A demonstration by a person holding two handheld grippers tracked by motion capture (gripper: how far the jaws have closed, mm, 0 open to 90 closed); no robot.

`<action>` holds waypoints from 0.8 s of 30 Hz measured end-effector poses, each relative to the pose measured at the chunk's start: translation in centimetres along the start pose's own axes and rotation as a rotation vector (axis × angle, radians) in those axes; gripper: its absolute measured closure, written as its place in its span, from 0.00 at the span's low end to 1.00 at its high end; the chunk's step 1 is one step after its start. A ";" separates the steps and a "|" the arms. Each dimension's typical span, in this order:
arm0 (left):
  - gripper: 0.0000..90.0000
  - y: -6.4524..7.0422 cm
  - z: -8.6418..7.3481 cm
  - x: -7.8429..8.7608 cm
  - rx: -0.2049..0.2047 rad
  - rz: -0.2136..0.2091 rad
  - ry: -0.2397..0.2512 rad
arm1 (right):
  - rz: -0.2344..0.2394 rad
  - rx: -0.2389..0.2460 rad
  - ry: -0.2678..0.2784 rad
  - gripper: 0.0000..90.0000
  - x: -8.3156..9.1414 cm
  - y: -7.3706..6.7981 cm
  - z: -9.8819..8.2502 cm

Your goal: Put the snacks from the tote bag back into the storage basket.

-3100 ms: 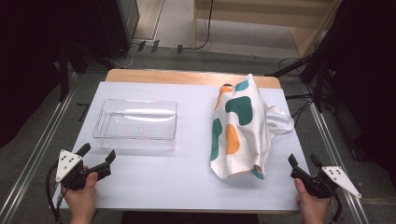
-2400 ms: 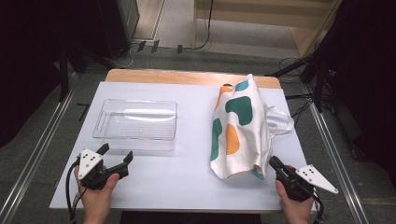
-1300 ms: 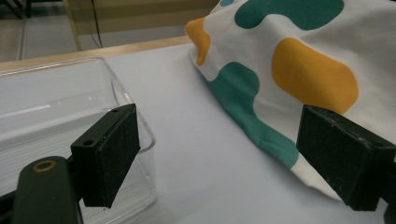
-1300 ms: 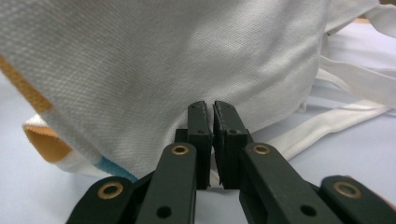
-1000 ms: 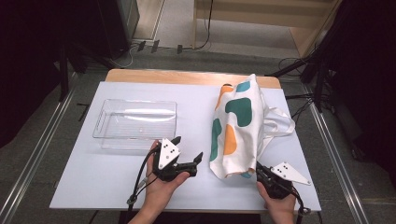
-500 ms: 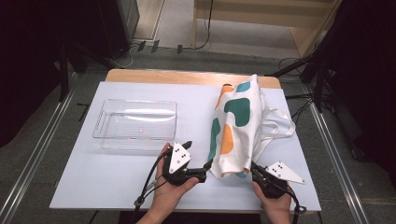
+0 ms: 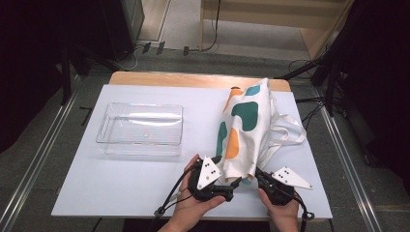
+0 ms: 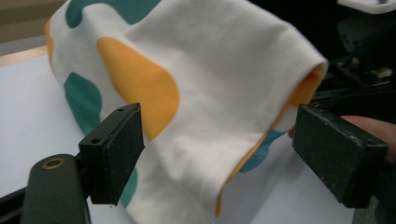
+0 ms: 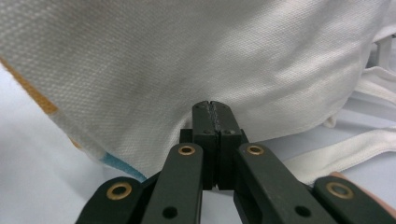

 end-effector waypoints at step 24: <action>0.55 1.8 0.6 -0.9 0.005 -0.004 -0.034 | 0.099 -0.066 -0.017 1.00 -1.9 -2.4 0.1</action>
Point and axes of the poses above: each handheld gripper's, and its own axes: x roughly backward along the jaws, z roughly out of its top, y roughly to its right, the point moved 8 cm from there along -x, roughly forward along the jaws, and after that the axes turned 6 degrees about y, right-handed, at the moved point
